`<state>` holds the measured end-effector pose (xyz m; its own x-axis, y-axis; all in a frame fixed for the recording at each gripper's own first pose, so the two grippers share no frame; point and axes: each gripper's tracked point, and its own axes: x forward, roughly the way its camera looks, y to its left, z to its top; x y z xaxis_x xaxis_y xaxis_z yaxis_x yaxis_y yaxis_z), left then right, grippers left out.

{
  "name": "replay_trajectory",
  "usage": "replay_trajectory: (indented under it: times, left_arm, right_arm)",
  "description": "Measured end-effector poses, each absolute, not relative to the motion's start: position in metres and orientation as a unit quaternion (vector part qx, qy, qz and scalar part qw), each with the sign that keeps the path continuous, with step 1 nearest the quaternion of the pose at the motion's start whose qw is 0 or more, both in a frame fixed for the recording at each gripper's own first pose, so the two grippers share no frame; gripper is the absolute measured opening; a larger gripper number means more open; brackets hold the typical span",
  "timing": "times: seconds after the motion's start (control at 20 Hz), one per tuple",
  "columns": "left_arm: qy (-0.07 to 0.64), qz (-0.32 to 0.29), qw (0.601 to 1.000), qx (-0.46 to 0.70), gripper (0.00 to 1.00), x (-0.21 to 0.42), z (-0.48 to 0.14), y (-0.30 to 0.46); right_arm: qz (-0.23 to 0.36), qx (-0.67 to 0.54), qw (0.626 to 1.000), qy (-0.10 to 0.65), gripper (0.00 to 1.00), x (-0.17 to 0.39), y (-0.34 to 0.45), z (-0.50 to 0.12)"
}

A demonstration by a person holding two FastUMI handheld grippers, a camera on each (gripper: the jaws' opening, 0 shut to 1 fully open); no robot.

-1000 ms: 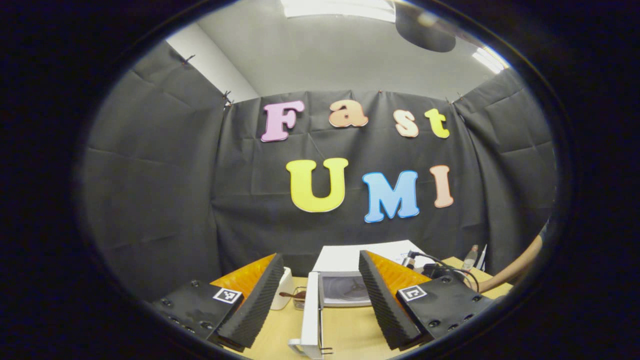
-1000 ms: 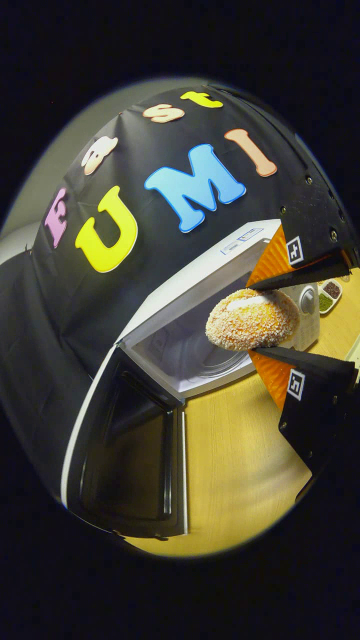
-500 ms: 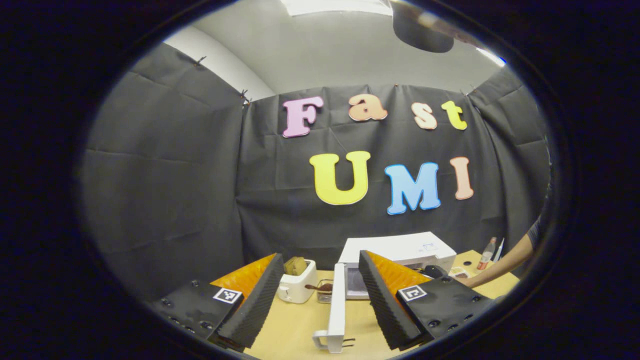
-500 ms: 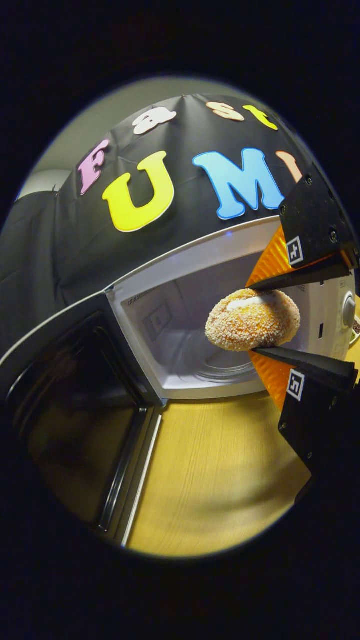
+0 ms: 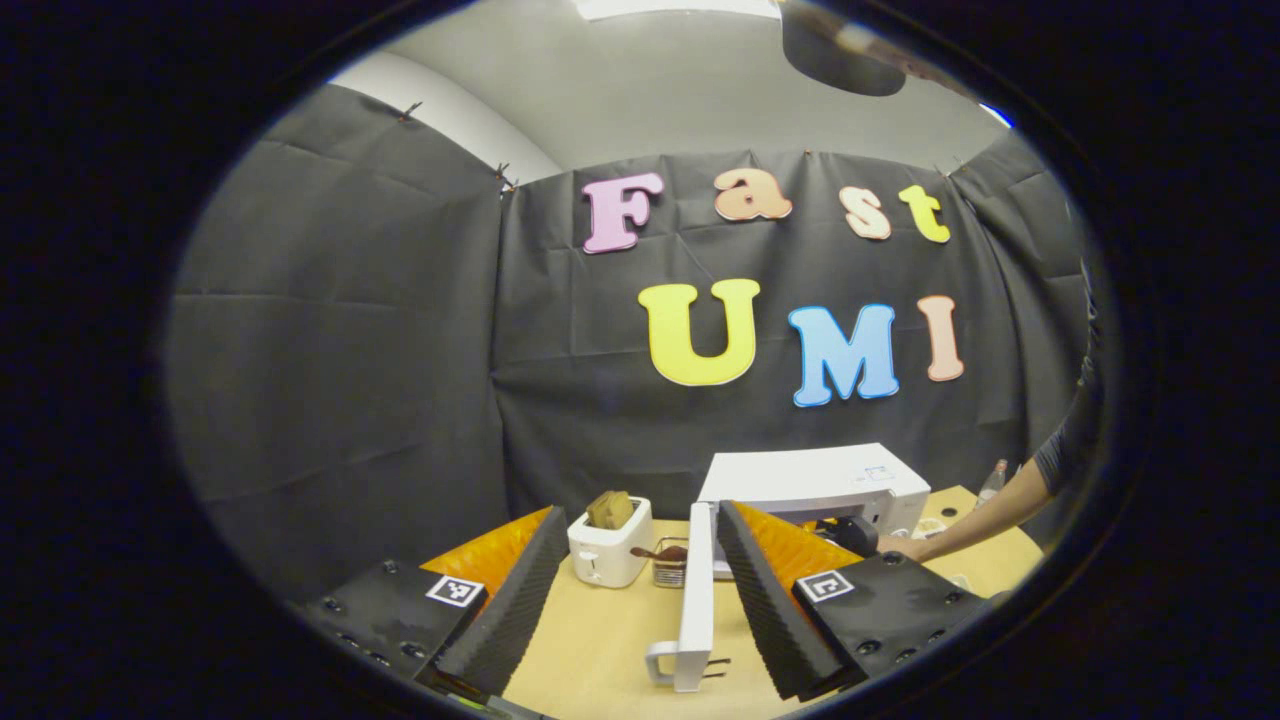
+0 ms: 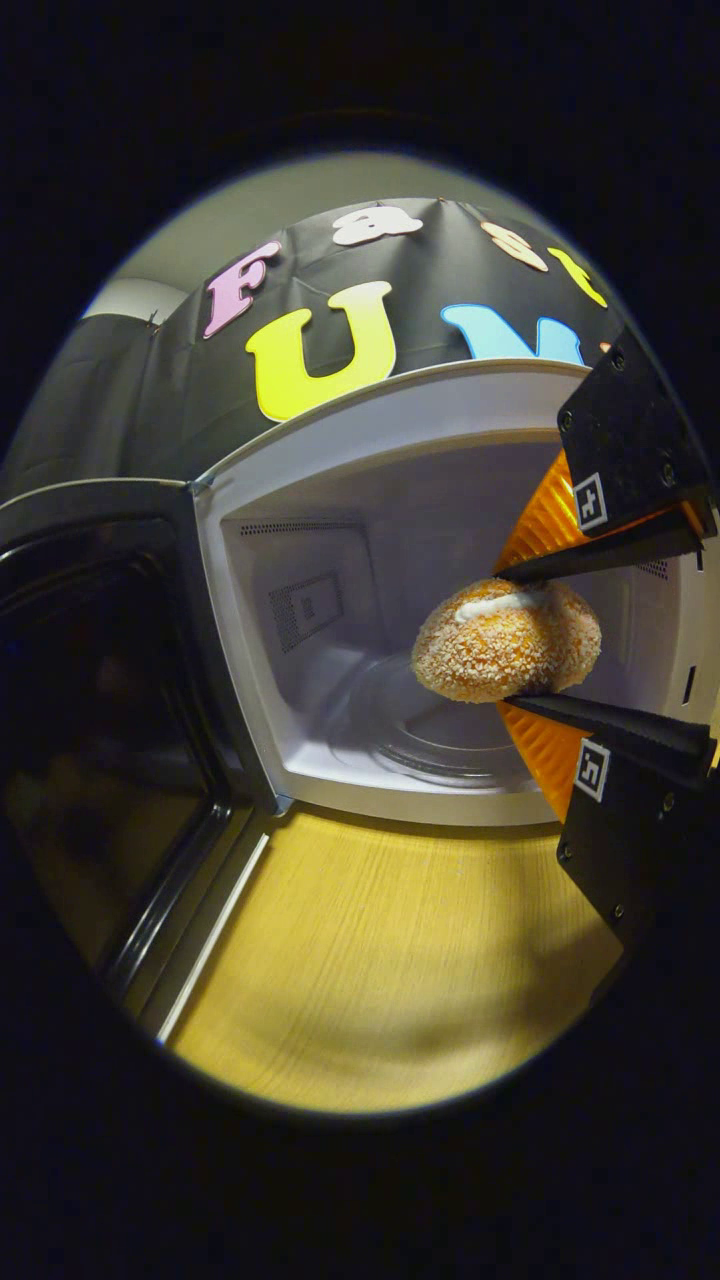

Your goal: Open the microwave oven with the left hand, put the food in, and close the microwave oven.

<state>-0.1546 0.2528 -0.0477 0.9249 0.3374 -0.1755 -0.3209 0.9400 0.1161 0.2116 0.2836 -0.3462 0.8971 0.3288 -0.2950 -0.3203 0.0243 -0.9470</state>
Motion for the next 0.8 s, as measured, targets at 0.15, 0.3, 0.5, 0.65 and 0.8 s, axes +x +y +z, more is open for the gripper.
replay_trajectory:
  times: [0.15, 0.3, 0.5, 0.65, 0.8]
  left_arm:
    - [0.099, 0.172, 0.979, 0.043, 0.97, -0.157, -0.049, 0.257]
    - [0.103, 0.173, 0.978, 0.046, 0.97, -0.154, -0.051, 0.258]
    - [0.101, 0.160, 0.981, 0.045, 0.98, -0.142, -0.053, 0.251]
    - [0.097, 0.147, 0.983, 0.042, 0.98, -0.133, -0.054, 0.244]
    - [0.094, 0.131, 0.986, 0.041, 0.98, -0.127, -0.056, 0.237]
  right_arm:
    - [0.227, -0.671, 0.706, 0.004, 0.61, 0.212, 0.282, -0.350]
    - [0.240, -0.666, 0.706, 0.026, 0.98, 0.216, 0.277, -0.356]
    - [0.250, -0.634, 0.731, 0.044, 0.97, 0.206, 0.276, -0.360]
    - [0.259, -0.596, 0.757, 0.066, 0.97, 0.191, 0.267, -0.352]
    - [0.269, -0.526, 0.800, 0.101, 0.97, 0.166, 0.256, -0.342]
